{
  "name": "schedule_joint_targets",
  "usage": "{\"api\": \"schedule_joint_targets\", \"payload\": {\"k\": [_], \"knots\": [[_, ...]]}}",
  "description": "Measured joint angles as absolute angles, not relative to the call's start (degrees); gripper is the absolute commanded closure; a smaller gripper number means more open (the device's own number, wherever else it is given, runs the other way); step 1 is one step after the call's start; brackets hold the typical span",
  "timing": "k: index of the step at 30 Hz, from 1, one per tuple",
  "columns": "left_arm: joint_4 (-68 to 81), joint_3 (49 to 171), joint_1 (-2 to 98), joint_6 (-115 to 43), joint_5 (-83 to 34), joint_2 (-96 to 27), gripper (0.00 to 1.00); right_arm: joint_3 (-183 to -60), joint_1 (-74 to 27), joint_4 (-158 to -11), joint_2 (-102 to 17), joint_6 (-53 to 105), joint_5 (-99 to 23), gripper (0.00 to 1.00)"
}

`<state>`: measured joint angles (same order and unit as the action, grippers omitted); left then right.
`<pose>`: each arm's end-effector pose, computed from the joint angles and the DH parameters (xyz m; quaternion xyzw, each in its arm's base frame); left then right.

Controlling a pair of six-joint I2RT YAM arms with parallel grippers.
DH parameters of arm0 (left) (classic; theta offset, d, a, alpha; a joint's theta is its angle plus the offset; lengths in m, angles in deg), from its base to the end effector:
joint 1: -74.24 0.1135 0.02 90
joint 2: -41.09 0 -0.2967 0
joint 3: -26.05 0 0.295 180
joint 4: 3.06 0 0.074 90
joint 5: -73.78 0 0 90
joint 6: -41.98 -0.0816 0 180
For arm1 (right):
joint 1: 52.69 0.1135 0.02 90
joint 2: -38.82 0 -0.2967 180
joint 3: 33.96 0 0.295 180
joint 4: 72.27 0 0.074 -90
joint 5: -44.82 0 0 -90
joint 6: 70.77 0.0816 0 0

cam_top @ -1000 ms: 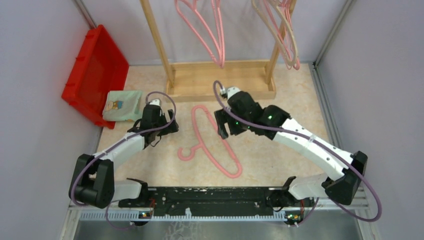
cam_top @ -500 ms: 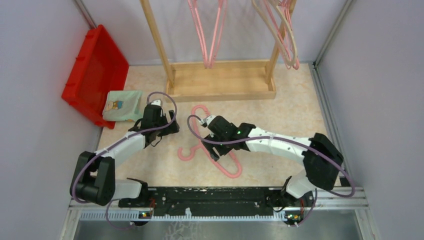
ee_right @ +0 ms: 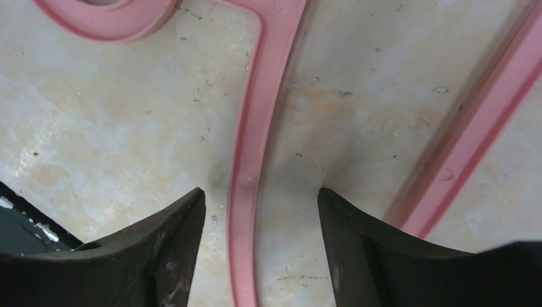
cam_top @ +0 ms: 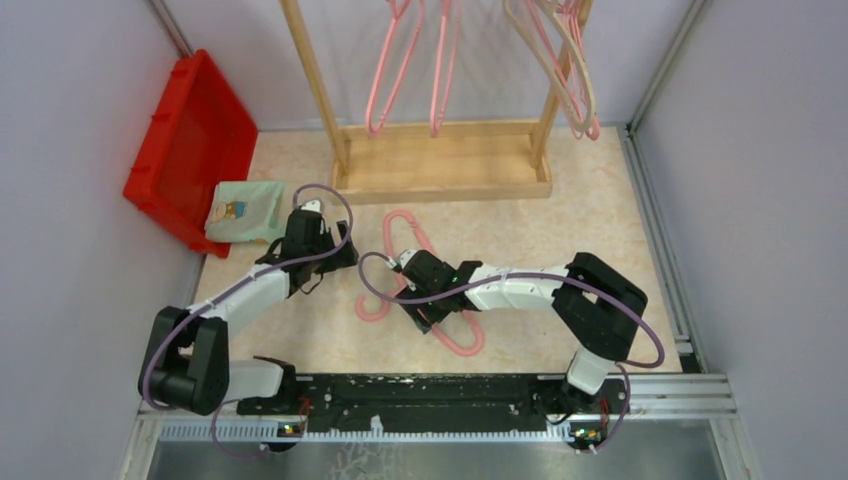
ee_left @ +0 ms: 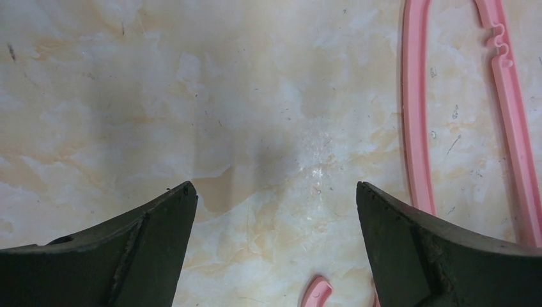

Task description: Organize the hangers

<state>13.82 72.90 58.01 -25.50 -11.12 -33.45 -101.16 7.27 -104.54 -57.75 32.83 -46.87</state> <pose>0.3023 -0.0804 0.1534 -0.0677 0.9192 -0.0893 0.3775 0.1948 0.3320 0.1267 -0.3783 0.8926 0.1352 0.2047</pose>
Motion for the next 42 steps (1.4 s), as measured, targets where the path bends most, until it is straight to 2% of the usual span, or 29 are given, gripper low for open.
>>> {"api": "schedule_joint_targets", "payload": {"k": [2, 4, 7, 8, 15, 19, 27, 34, 42], "knots": [[13.84, 72.72, 58.01, -25.28, -11.10, -32.84, 0.01, -100.63, 7.29, -103.38, -57.75, 32.66, -47.36, 0.63], [13.88, 72.52, 58.01, -25.13, -11.12, -32.23, 0.01, -99.96, 7.47, -101.80, -57.75, 32.72, -48.12, 0.76], [13.95, 72.46, 58.01, -25.04, -11.12, -31.83, 0.01, -98.93, 7.75, -99.62, -57.60, 33.01, -49.63, 0.90], [14.04, 72.46, 58.01, -24.97, -11.10, -31.83, 0.01, -98.58, 7.80, -99.12, -57.49, 33.40, -50.07, 0.99], [14.78, 72.11, 58.01, -24.86, -11.12, -31.05, 0.01, -97.40, 8.02, -98.02, -56.44, 34.93, -51.16, 1.00], [15.20, 72.11, 58.01, -24.89, -11.10, -29.97, 0.01, -97.99, 8.28, -105.70, -53.82, 35.46, -51.40, 1.00], [15.41, 72.42, 58.01, -24.91, -11.10, -27.92, 0.01, -102.73, 6.55, -117.63, -39.57, 39.76, -50.20, 1.00], [15.61, 72.48, 58.01, -24.89, -11.12, -26.06, 0.01, -106.95, -0.20, -125.28, -28.64, 45.25, -46.20, 1.00], [15.61, 72.50, 58.01, -24.16, -11.71, -26.00, 0.01, -115.61, -10.56, -126.48, -23.77, 52.55, -39.12, 1.00]]}}
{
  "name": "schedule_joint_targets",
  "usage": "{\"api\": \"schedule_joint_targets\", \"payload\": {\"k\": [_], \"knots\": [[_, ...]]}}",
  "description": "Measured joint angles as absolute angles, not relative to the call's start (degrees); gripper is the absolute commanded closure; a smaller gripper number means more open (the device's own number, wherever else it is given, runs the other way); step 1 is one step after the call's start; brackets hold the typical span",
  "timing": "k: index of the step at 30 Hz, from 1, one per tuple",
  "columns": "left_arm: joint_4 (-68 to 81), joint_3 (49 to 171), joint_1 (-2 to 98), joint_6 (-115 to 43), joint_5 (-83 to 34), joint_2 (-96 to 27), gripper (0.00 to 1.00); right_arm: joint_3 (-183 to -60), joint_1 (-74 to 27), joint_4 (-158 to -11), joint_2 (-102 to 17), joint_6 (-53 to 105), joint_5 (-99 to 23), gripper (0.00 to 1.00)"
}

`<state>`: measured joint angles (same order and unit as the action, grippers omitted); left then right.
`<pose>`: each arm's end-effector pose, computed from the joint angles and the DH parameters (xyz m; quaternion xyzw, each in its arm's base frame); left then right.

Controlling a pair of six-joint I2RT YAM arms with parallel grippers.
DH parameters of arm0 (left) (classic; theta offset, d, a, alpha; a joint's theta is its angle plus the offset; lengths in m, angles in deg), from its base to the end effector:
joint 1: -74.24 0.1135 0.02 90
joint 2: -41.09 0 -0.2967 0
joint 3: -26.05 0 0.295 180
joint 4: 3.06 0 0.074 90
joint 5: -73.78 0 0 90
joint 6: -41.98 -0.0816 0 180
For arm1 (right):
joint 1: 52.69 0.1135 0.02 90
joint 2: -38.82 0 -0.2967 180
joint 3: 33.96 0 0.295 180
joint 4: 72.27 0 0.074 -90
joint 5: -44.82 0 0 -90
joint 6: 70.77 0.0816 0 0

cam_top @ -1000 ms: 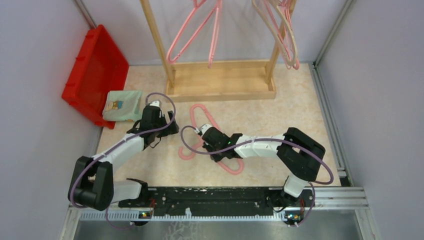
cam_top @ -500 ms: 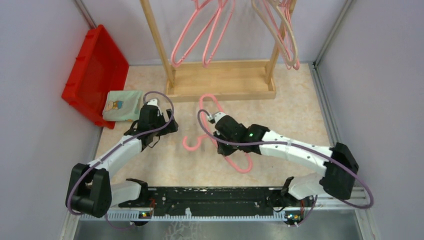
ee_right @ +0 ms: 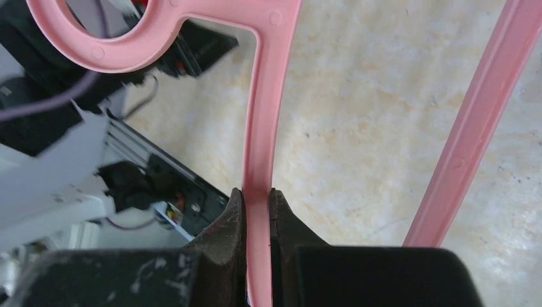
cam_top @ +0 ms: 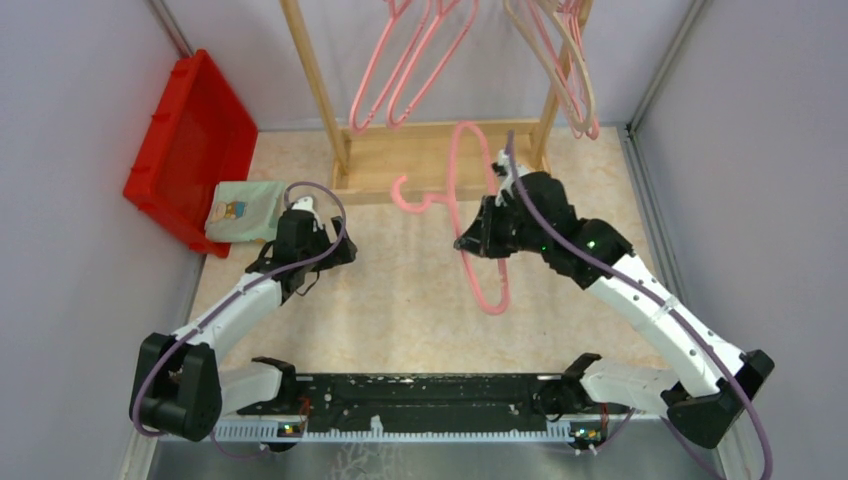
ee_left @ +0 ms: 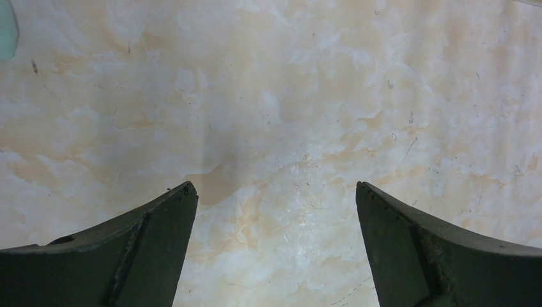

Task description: Organize the hangers

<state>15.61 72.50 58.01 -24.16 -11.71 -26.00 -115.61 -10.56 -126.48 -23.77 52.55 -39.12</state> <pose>0.2906 -0.0779 0.1844 -0.0769 0.8999 -0.1132 0.4140 0.2086 0.2003 0.3839 -0.0924 0.8819 0.3185 0.3351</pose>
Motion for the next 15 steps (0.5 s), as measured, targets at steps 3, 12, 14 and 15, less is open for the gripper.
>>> {"api": "schedule_joint_targets", "payload": {"k": [3, 12, 14, 15], "knots": [[15.59, 72.66, 58.01, -24.01, -11.80, -25.95, 0.01, -116.09, -15.98, -123.68, -22.56, 56.00, -34.15, 1.00], [15.59, 72.94, 58.01, -24.03, -11.80, -25.84, 0.01, -116.33, -24.00, -115.38, -22.61, 64.85, -19.14, 1.00], [15.61, 73.16, 58.01, -24.03, -11.82, -25.91, 0.01, -116.81, -25.40, -114.77, -22.67, 65.97, -17.26, 1.00], [15.61, 73.42, 58.01, -24.03, -11.82, -26.08, 0.01, -117.46, -26.26, -114.68, -22.76, 66.51, -16.34, 1.00]]}}
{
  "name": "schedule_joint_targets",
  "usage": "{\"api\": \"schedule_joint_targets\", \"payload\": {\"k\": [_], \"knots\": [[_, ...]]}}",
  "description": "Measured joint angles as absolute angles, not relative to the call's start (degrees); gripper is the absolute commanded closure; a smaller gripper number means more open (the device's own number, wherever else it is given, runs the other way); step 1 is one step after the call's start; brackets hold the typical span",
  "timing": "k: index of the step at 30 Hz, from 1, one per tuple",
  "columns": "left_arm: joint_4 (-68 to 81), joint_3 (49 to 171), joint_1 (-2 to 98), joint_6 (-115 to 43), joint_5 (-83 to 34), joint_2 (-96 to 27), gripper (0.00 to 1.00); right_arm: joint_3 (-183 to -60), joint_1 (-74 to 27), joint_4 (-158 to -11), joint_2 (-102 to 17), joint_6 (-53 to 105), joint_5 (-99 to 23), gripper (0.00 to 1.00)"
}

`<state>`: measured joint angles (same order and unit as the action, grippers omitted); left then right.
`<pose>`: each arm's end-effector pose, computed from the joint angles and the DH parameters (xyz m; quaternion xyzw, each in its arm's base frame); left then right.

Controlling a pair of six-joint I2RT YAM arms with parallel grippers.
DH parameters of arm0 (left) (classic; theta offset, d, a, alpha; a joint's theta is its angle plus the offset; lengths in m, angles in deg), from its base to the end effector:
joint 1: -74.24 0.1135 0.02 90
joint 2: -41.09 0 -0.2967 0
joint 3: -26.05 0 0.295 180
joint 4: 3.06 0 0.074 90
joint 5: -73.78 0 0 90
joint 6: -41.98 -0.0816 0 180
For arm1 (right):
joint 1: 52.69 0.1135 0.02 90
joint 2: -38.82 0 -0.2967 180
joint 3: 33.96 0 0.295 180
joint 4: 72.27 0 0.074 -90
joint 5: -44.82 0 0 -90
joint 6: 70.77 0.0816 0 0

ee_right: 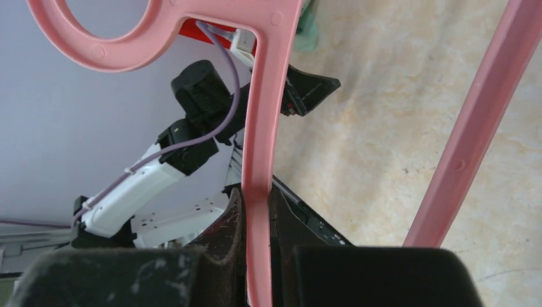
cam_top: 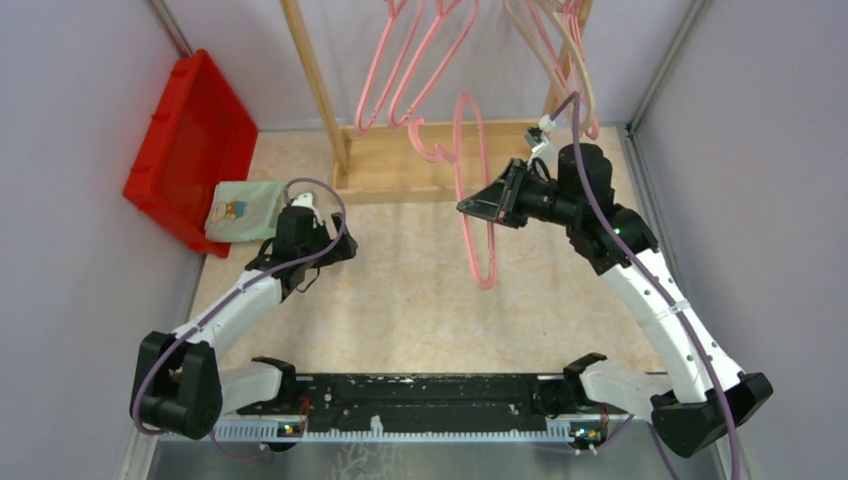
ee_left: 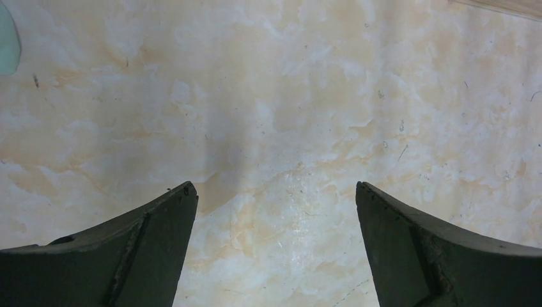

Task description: Organize the hangers

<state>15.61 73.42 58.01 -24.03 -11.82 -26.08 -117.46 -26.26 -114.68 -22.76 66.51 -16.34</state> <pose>0.2937 -0.0790 0.1904 -0.0775 0.8967 -0.1169 0.4198 0.2410 0.1638 0.4336 0.0044 0.8083 0.4949 0.3191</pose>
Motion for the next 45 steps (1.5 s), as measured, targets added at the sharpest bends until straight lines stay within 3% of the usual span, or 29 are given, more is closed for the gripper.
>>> {"api": "schedule_joint_targets", "payload": {"k": [8, 14, 30, 45], "knots": [[15.44, 75.80, 58.01, -24.05, -12.52, -28.97, 0.01, -122.27, -30.32, -107.05, -23.26, 72.35, -10.33, 1.00], [14.98, 76.59, 58.01, -24.10, -13.07, -30.19, 0.01, -126.21, -32.29, -94.96, -30.48, 79.37, -8.19, 1.00], [14.85, 76.57, 58.01, -25.82, -13.00, -30.28, 0.01, -142.23, -37.62, -82.68, -46.63, 86.43, -9.41, 1.00], [14.91, 76.57, 58.01, -27.92, -11.27, -30.26, 0.01, -148.02, -39.96, -70.72, -61.25, 97.62, -12.60, 1.00]]}}
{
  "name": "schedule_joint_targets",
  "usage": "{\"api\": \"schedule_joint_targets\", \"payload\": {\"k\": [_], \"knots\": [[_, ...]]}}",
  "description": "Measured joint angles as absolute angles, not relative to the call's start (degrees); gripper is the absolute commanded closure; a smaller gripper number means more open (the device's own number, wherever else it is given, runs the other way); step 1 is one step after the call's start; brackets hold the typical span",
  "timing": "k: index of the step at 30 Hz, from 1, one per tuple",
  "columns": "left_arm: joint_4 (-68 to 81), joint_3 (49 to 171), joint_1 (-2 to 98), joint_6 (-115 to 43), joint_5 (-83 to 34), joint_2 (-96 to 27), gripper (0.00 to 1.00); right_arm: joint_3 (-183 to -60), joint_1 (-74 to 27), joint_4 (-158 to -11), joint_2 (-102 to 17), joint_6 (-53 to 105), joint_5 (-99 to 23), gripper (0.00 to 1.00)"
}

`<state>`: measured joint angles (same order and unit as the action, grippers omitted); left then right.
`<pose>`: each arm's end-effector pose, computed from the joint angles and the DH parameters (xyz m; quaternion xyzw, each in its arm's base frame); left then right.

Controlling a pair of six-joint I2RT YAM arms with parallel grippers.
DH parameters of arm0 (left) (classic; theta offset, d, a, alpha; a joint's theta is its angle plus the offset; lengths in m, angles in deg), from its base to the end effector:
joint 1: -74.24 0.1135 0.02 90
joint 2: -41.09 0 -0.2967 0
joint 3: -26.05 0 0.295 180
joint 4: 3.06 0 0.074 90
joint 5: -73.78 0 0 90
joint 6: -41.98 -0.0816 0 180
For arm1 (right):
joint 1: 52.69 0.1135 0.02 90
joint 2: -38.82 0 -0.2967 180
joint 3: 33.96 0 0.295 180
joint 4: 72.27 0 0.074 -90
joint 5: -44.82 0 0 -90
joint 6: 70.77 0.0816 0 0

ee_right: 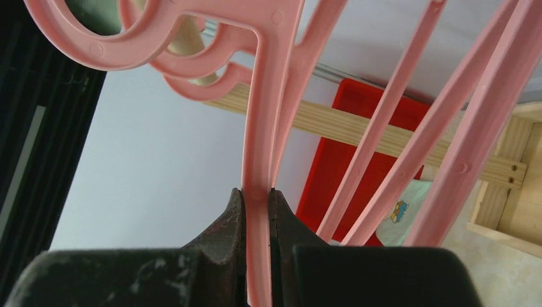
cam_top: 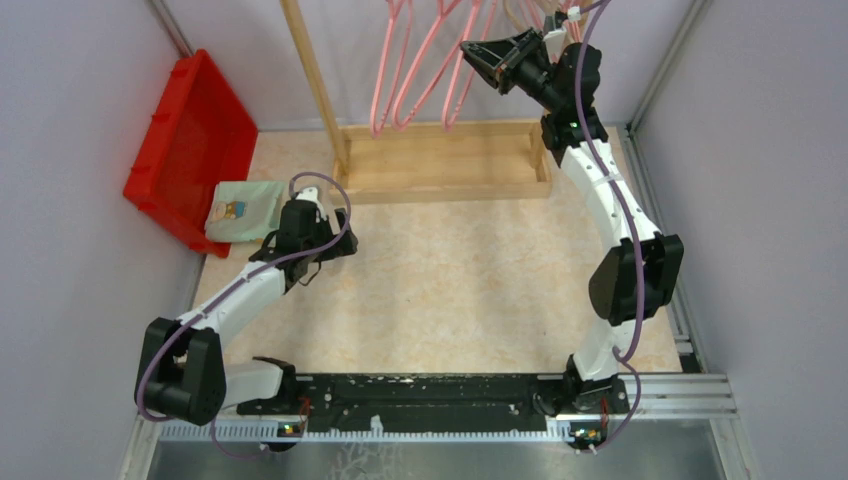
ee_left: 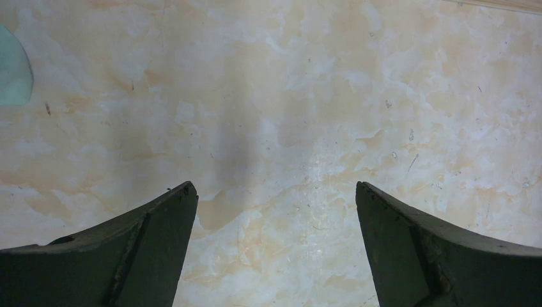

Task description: Organize the hangers

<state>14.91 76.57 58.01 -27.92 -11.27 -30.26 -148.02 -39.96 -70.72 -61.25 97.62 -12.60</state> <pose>0.3110 -0.0832 0.1924 -0.0491 0.8998 -0.0976 0.4223 0.4738 0.1521 0.5152 0.1272 0.6091 0.6645 0.4139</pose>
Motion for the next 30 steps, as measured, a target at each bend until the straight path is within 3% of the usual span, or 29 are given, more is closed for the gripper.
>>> {"api": "schedule_joint_targets", "payload": {"k": [13, 14, 15, 18, 21, 24, 30], "knots": [[14.89, 76.48, 58.01, -27.95, -11.01, -30.26, 0.01, -145.27, -40.14, -69.89, -62.58, 100.11, -15.62, 1.00], [14.89, 76.48, 58.01, -27.95, -11.01, -30.26, 0.01, -144.72, -40.22, -69.43, -62.39, 100.15, -15.68, 0.95], [14.89, 76.48, 58.01, -27.95, -11.01, -30.26, 0.00, -144.28, -40.33, -69.04, -62.02, 100.24, -15.79, 0.77], [14.89, 76.48, 58.01, -27.95, -11.01, -30.26, 0.00, -143.49, -40.64, -69.28, -61.01, 100.26, -16.12, 0.38], [14.91, 76.48, 58.01, -27.95, -10.88, -30.26, 0.00, -142.77, -40.99, -71.71, -60.20, 98.78, -16.17, 0.18], [14.93, 76.48, 58.01, -27.95, -10.75, -30.26, 0.00, -142.29, -41.03, -74.77, -59.59, 96.37, -16.69, 0.06], [15.24, 76.48, 58.01, -27.90, -10.47, -30.26, 0.00, -138.66, -41.12, -85.37, -51.85, 86.08, -19.58, 0.03]]}}
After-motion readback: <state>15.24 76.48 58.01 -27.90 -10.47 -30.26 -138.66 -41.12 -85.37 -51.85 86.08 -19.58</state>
